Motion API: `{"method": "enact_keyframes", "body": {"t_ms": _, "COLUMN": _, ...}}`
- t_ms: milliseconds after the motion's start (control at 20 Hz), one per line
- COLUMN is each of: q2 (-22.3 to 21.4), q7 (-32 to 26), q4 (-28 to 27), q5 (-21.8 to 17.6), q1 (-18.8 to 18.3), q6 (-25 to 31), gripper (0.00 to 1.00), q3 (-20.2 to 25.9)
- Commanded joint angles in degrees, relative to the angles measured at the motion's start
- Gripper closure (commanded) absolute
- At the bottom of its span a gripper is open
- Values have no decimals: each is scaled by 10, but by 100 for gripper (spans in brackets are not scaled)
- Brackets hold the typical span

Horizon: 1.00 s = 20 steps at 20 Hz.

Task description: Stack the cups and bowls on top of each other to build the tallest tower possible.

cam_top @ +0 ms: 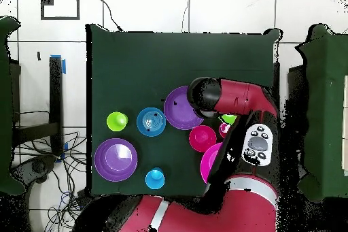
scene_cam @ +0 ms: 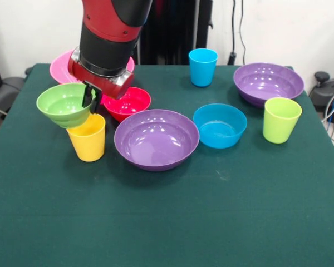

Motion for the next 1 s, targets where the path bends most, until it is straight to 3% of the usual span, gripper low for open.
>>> {"method": "enact_keyframes", "body": {"t_ms": 50, "q2": 25, "q7": 105, "q4": -14, "q5": 24, "q1": 14, "q6": -17, "gripper": 100, "q3": 27}}
{"method": "enact_keyframes", "body": {"t_ms": 350, "q2": 28, "q7": 101, "q4": -19, "q5": 33, "q1": 13, "q6": -16, "gripper": 100, "q3": 23}}
{"method": "enact_keyframes", "body": {"t_ms": 400, "q2": 28, "q7": 106, "q4": -14, "q5": 40, "q1": 12, "q6": -18, "gripper": 0, "q3": 22}}
{"method": "enact_keyframes", "body": {"t_ms": 1000, "q2": 28, "q7": 96, "q4": -13, "q5": 50, "q1": 11, "q6": -20, "gripper": 0, "q3": 20}}
